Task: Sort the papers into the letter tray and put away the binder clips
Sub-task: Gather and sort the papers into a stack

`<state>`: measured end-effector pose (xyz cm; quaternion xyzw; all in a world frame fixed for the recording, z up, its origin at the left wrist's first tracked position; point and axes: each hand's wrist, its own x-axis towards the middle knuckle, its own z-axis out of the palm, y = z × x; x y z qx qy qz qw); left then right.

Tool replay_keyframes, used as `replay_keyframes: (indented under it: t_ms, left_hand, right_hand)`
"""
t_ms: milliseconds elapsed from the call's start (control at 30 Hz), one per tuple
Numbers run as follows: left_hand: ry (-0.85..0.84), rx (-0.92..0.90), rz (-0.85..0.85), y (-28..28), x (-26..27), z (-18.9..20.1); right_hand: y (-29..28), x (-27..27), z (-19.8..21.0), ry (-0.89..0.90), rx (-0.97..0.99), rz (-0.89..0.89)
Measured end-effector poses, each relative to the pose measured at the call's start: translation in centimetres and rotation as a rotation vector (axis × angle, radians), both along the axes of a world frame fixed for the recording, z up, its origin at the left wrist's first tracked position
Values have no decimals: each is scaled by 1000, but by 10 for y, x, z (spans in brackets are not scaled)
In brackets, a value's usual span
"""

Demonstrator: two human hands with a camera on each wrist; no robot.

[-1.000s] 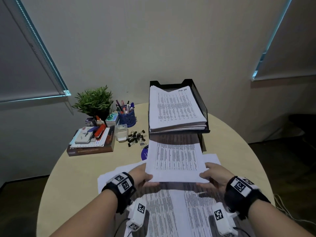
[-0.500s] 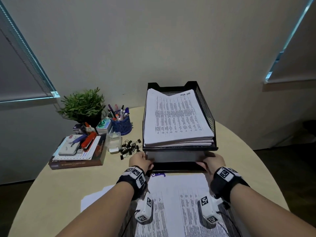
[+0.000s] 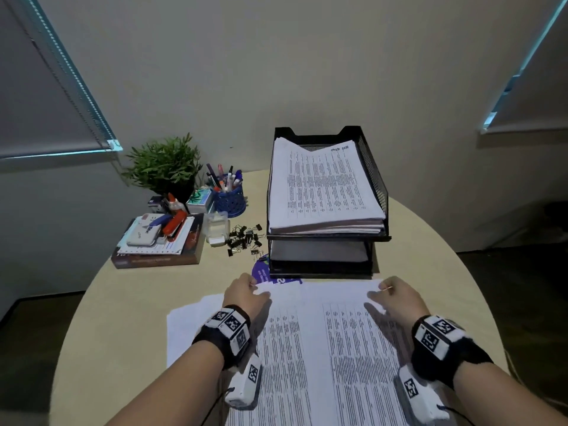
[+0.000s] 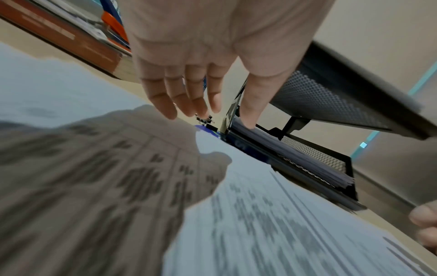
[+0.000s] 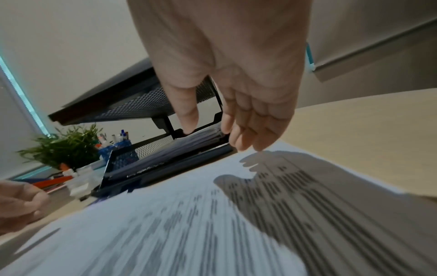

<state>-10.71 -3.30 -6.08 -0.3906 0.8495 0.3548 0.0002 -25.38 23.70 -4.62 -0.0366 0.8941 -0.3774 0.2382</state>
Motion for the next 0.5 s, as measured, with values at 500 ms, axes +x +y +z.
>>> replay_keyframes:
  t_ms: [500]
  left_hand:
    - [-252,-44,133,3,157,-24]
  right_hand:
    - [66,122,-19,23,660,127]
